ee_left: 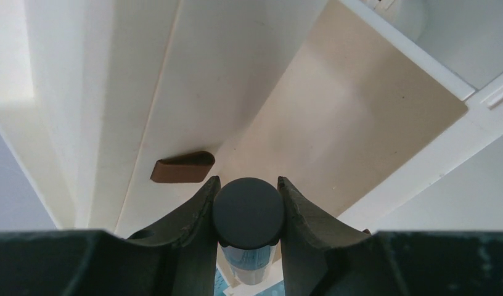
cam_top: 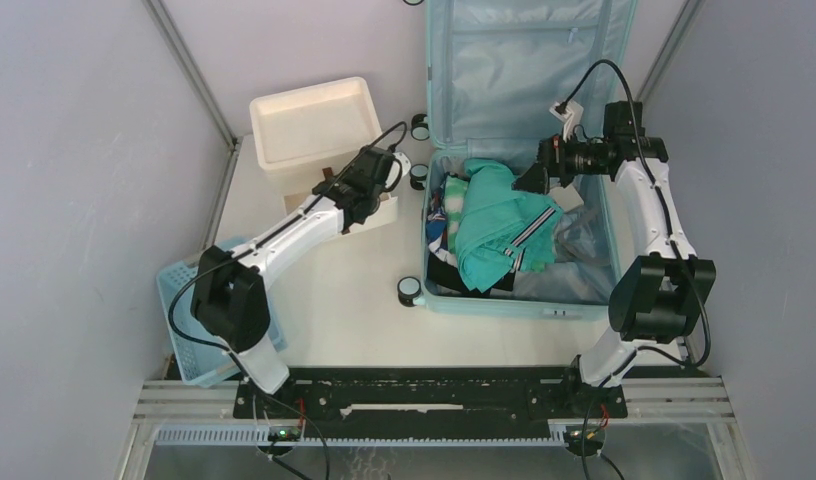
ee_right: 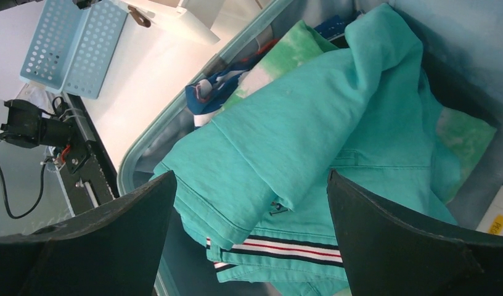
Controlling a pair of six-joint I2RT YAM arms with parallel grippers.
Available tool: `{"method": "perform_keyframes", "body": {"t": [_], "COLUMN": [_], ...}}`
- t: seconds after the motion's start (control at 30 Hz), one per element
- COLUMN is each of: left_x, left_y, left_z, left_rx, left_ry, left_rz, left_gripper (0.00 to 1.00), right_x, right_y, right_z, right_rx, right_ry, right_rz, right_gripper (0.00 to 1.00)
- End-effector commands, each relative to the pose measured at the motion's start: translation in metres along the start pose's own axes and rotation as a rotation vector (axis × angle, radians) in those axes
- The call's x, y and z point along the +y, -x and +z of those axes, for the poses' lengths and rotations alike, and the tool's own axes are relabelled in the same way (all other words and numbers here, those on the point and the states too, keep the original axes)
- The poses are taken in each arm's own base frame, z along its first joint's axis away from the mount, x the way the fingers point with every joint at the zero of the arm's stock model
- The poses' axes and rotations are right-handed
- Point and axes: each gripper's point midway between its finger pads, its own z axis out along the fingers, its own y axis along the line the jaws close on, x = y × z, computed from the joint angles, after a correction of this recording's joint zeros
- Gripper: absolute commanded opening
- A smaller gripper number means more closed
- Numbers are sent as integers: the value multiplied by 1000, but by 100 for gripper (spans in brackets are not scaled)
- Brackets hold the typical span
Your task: Open, take out, and arrange the luggage
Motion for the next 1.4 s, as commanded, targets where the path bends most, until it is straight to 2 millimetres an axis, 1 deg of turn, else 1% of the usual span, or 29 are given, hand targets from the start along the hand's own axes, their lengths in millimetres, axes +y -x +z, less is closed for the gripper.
{"method": "perform_keyframes", "body": {"t": [0.0, 0.1, 0.23, 0.4, 0.5, 0.67, 0.87, 0.93, 0.97, 1.0, 1.03, 1.07, 1.1, 1.2, 1.3, 1.37], "left_x": [22, 21, 20, 19, 21, 25, 21, 18, 14, 12, 14, 10, 10, 10, 4, -3], "left_y": [14, 12, 11, 12, 14, 21, 28, 31, 30, 30, 33, 30, 29, 23, 16, 12], "left_z": [-4, -2, -1, -5, -10, -24, -44, -51, -53, -55, -60, -60, -62, -68, -73, -75], "left_rx": [-26, -20, -20, -28, -42, -91, -166, -198, -208, -226, -252, -257, -271, -300, -318, -326], "left_ry": [45, 42, 36, 26, 19, -11, -84, -110, -124, -137, -140, -144, -140, -131, -151, -177], "left_rz": [2, -9, -25, -51, -82, -171, -315, -369, -393, -421, -455, -491, -523, -599, -632, -643], "left_gripper": [39, 49, 56, 57, 57, 58, 61, 65, 69, 75, 82, 92, 99, 100, 100, 99], "right_x": [-4, -9, -13, -15, -16, -16, -14, -14, -14, -14, -14, -15, -15, -16, -17, -17], "right_y": [6, 5, 2, 2, 2, 2, 2, 2, 1, 0, 0, -1, -2, -4, -5, -4], "right_z": [-10, -12, -13, -13, -14, -15, -15, -15, -15, -15, -15, -15, -15, -13, -12, -11], "right_rx": [-24, -25, -21, -18, -19, -16, -17, -17, -15, -14, -14, -14, -14, -11, -7, -7], "right_ry": [-30, -40, -48, -53, -57, -65, -58, -57, -58, -59, -60, -61, -61, -59, -60, -62], "right_rz": [-41, -32, -19, -18, -22, -34, -41, -43, -43, -45, -44, -47, -47, -44, -43, -45], "right_gripper": [100, 100, 100, 100, 100, 100, 100, 100, 100, 100, 100, 100, 100, 100, 100, 100]}}
